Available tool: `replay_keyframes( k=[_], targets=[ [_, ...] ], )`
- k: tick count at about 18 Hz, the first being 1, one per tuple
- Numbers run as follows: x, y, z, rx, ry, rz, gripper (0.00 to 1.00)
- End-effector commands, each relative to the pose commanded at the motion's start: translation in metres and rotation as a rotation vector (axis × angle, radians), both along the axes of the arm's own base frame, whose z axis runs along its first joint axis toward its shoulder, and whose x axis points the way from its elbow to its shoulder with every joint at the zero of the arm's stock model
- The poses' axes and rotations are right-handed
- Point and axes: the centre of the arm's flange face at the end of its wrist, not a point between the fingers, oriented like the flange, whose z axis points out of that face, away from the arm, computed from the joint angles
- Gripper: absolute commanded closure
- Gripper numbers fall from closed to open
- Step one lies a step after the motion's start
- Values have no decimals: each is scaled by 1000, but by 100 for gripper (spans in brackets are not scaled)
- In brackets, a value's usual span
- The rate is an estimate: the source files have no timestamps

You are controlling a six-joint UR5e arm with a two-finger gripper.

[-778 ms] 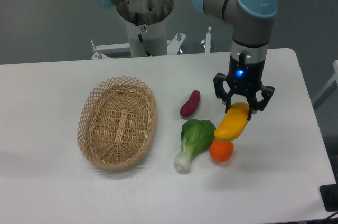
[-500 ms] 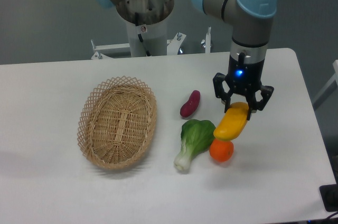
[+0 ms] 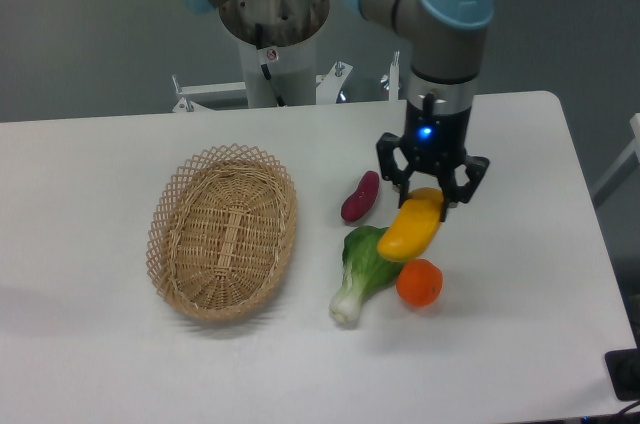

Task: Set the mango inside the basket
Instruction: 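Carry the mango over the wicker basket and lower it inside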

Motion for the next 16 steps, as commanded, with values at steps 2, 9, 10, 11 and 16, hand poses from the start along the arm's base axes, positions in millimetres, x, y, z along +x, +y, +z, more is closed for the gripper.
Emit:
replay_keyframes(
  k=[2,9,10,11,16],
  targets=[
    [25,14,-6,-3,-22,-11,55],
    [115,50,-53,-115,-1,-24,55],
    [125,51,-61,-126,-11,-29,55],
    [132,53,-69,-137,-22,-34,55],
    [158,74,-101,-197,-46,-95,55]
  ],
)
